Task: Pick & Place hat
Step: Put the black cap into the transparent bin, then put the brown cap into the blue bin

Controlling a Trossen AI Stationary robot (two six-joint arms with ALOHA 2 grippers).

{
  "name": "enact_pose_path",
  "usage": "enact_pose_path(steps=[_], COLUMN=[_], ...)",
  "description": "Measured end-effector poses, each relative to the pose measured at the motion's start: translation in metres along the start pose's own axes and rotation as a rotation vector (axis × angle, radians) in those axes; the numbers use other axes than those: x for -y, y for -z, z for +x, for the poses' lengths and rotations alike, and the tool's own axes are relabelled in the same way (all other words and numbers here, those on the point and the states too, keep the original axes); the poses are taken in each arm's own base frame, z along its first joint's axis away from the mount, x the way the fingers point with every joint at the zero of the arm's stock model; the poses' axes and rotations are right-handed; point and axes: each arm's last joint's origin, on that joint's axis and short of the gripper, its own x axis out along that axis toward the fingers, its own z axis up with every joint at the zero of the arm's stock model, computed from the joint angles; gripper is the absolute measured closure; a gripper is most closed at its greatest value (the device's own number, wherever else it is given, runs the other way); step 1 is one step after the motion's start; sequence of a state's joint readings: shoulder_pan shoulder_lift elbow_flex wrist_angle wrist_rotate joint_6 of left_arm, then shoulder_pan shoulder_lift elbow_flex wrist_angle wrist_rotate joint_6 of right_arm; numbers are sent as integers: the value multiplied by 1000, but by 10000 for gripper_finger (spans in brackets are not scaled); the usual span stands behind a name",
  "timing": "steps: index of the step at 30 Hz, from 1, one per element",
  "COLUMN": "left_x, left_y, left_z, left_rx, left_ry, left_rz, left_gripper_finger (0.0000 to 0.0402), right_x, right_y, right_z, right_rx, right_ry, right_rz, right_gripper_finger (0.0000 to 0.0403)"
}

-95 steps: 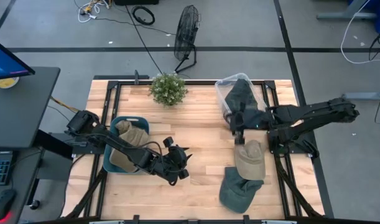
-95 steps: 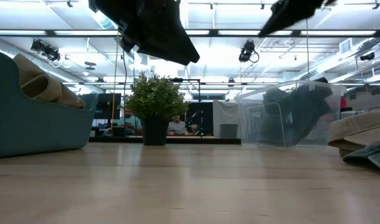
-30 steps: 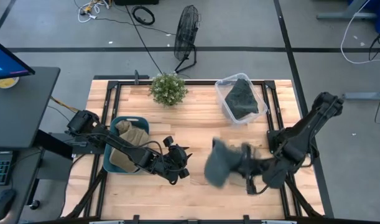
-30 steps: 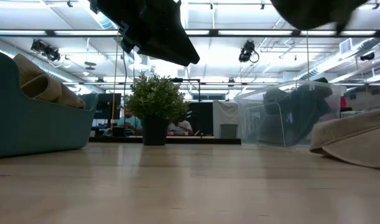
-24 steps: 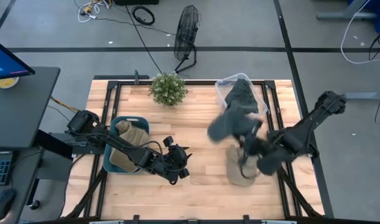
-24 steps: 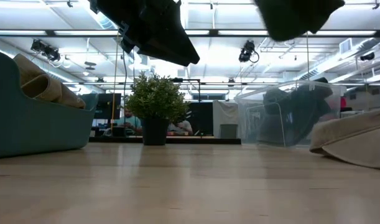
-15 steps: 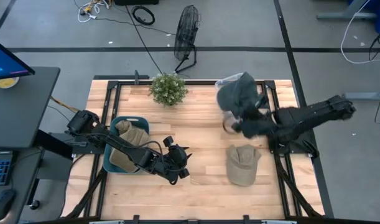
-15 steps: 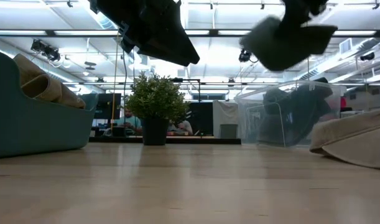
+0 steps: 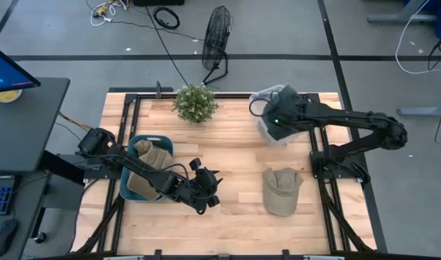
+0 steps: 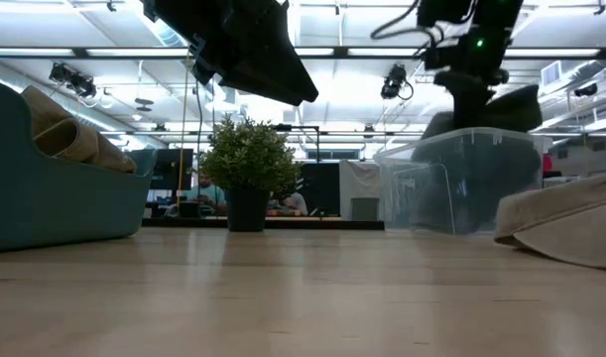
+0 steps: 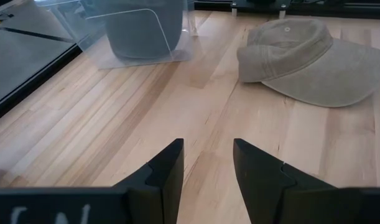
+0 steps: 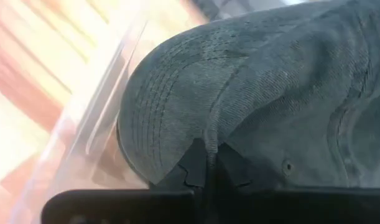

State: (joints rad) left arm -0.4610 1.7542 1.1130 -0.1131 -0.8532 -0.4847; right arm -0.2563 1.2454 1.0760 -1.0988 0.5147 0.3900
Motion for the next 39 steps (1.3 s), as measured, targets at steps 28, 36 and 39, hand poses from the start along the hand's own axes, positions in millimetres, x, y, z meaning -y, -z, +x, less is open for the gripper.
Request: enact_pose_path(steps=[28,36,39], left_x=[-1,-1,-1], left_y=[1,1,1], left_z=[0,0,0], left_rx=[-9,-9,-9], left_ry=[-5,-5,-5], left_rz=[11,10,10], left_gripper_finger=[259,259,259], right_x=[-16,-31,-49], right_y=[-35,-35,-21], right_z=[37,-36,-55], right_rx=[-138,-141,-155], right_ry=[-140,-193,-252], right_rz=[-228,-350,-396], right_gripper_finger=[223,197,197])
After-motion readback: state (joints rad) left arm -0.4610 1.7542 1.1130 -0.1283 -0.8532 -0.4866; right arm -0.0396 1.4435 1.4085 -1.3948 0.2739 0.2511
